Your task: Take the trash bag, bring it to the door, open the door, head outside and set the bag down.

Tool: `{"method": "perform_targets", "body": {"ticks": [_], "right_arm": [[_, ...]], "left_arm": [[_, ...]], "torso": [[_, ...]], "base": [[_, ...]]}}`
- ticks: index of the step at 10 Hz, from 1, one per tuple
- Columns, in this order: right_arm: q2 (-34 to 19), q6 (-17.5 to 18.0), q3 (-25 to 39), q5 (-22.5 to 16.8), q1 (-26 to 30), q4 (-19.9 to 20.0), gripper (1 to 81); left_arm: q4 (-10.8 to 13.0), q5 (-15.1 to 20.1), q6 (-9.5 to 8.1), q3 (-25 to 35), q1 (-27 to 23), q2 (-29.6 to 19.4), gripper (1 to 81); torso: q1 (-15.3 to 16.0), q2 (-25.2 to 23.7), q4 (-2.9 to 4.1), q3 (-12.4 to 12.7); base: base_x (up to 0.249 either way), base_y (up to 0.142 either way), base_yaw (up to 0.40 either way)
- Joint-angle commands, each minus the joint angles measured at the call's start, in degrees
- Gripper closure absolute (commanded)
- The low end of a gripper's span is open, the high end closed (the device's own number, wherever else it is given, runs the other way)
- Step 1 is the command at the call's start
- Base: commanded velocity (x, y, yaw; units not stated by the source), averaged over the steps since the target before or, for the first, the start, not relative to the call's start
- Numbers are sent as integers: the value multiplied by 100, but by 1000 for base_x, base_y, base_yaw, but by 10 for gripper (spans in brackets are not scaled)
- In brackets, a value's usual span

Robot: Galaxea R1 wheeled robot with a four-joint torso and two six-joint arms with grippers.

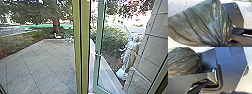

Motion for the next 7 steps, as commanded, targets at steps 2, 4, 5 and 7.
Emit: {"method": "perform_targets", "body": {"ticks": [2, 4, 5, 7], "right_arm": [[49, -26, 75, -315, 209, 77, 10], [58, -26, 84, -315, 201, 77, 10], [58, -26, 84, -315, 209, 85, 10], [58, -26, 67, -315, 201, 94, 10]], "left_arm": [[114, 376, 36, 9, -264, -38, 811], [159, 394, 36, 9, -264, -55, 811], [159, 394, 36, 18, -264, -56, 811], [159, 403, 36, 27, -264, -56, 811]], "torso": [[0, 0, 0, 0], [0, 0, 0, 0], [0, 0, 0, 0], [0, 0, 0, 0]], "base": [[0, 0, 0], [0, 0, 0], [0, 0, 0], [0, 0, -134]]}}
